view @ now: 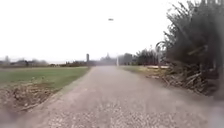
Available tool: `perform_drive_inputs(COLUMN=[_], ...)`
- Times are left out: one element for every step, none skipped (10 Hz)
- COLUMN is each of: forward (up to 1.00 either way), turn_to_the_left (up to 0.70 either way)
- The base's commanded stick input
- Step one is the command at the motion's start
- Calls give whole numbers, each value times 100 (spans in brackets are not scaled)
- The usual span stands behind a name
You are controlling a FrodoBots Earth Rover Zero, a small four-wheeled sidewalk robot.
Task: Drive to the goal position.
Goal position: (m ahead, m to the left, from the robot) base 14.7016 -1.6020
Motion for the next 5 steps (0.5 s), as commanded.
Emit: perform_drive_inputs(forward=[85,85,85,85,85], turn_to_the_left=[-2,-1,0,0,0])
